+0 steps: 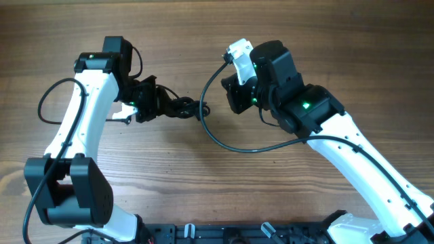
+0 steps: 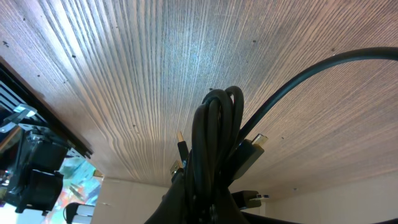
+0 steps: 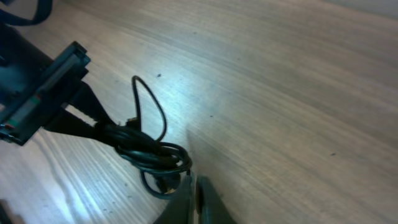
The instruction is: Untangle cables
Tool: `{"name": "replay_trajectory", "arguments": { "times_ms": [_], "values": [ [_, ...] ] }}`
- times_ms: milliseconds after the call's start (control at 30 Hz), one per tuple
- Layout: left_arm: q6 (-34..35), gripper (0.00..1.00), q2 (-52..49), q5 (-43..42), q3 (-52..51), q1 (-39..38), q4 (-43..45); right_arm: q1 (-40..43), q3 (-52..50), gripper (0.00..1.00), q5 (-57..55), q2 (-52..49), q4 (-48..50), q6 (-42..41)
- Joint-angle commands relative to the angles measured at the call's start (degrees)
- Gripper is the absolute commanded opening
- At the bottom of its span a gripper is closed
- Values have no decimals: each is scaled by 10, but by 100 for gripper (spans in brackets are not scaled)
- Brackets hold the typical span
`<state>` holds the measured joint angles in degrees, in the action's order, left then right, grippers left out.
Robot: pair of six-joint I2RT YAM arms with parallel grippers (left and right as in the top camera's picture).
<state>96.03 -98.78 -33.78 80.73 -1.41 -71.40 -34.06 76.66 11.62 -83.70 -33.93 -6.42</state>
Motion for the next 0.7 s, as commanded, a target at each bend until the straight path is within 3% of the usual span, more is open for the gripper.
{"name": "replay_trajectory", "arguments": {
  "times_ms": [0, 100, 300, 400, 567, 667],
  "values": [
    [-12, 4, 2, -2, 0, 5, -2, -2, 5, 34, 80, -23, -2, 12],
    [-14, 4, 2, -5, 0, 4, -2, -2, 5, 45, 122, -47, -3, 22],
    [-11, 4, 2, -7, 0, 4, 0, -12, 5, 42, 196, -94, -2, 33],
    [4, 4, 2, -17, 0, 4, 8, -26, 5, 26, 193, -99, -1, 25],
    [48, 4, 2, -45, 0, 4, 19, -52, 5, 4, 125, -99, 25, -63],
    [50, 4, 2, -70, 0, 4, 37, -70, 5, 4, 50, -101, 37, -128]
  ]
}}
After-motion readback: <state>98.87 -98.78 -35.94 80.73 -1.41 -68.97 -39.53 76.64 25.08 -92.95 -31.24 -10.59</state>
